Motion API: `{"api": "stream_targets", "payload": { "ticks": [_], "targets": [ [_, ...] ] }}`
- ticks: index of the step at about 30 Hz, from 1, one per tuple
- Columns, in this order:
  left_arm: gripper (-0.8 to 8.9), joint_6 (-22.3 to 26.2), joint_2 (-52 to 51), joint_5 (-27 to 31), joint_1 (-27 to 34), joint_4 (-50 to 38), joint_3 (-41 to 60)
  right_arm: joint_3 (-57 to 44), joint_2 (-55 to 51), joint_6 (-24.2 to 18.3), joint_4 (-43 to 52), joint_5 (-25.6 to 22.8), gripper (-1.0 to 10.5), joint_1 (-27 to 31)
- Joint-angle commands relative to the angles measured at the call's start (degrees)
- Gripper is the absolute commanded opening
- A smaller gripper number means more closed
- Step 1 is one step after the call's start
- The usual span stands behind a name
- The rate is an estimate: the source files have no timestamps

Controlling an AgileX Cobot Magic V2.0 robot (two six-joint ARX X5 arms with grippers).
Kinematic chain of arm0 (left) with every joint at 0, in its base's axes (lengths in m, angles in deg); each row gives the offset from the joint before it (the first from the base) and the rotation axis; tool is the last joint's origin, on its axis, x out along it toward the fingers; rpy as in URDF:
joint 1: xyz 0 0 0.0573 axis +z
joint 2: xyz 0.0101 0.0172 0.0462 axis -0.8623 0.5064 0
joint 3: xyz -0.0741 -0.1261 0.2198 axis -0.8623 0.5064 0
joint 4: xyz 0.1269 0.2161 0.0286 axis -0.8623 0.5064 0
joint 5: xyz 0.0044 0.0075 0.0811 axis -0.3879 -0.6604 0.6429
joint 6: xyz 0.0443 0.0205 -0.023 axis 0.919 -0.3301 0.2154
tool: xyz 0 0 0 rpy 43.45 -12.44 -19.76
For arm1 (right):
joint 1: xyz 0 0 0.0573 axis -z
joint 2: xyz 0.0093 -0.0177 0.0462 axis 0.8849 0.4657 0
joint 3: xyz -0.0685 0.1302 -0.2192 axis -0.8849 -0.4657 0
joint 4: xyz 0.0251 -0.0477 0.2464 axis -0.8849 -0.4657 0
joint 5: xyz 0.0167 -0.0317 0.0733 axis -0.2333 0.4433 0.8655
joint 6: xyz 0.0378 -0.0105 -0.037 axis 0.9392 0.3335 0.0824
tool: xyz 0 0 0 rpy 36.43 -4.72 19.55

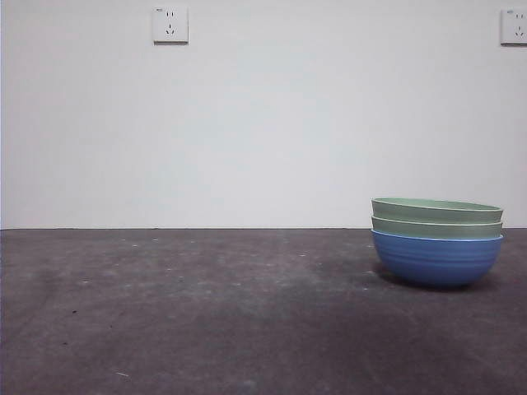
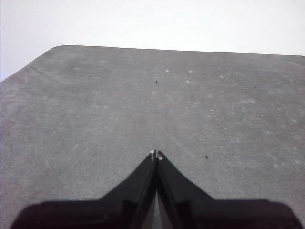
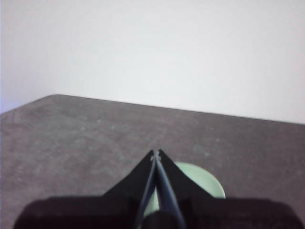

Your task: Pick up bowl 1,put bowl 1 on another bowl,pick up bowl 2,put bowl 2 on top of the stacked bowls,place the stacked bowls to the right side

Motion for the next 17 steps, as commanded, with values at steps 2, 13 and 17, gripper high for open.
{"api": "stream_targets", "payload": {
  "ticks": [2, 13, 17],
  "targets": [
    [-0.04, -0.33, -0.15, 0.11, 0.17, -0.26, 0.87, -6.21, -4.31, -0.50, 1.38, -3.28, 0.0, 0.22],
    [-0.04, -0.33, -0.15, 0.11, 0.17, -0.26, 0.87, -17.86, -13.38, 0.68, 1.97, -7.02, 0.0, 0.24],
    [-0.04, -0.33, -0.15, 0.11, 0.17, -0.26, 0.87, -20.63, -15.26, 2.34, 1.95, -6.93, 0.0, 0.24]
  ]
}}
